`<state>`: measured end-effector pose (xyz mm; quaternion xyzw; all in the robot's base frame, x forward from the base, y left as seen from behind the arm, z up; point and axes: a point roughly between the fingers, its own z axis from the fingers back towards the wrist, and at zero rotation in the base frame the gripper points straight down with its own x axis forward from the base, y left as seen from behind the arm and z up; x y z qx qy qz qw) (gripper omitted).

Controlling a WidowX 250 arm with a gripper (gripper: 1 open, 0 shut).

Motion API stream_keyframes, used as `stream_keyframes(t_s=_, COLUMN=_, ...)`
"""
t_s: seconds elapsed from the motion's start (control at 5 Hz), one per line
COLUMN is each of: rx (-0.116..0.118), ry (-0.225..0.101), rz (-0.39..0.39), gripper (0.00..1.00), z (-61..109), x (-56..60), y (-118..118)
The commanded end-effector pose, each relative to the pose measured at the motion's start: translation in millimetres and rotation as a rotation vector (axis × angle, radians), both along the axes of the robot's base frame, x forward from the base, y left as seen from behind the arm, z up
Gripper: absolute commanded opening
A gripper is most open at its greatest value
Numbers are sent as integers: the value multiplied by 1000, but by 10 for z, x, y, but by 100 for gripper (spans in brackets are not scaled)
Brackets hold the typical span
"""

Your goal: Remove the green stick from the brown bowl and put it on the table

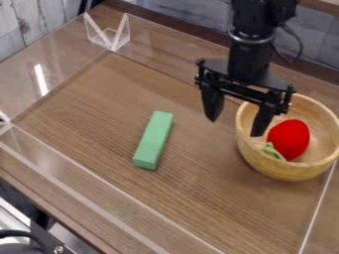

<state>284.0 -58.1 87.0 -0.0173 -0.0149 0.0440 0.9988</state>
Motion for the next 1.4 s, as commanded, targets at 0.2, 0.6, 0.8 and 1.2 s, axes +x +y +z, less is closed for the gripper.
stream_keyframes(t_s=0.2, rx=11, ry=-80, rz=126, gripper=100, z=105, x=291, y=131)
stream_keyframes(t_s=0.6, rx=14, ry=-130, rz=179, gripper=100, z=182, x=386, y=207)
stream_keyframes(t_s=0.8, rx=19, ry=-131, rz=174, gripper=100, z=96, x=332, y=269)
stream_keyframes(t_s=1.2, rx=33, ry=-138, rz=298, gripper=100, z=26, x=453, y=94)
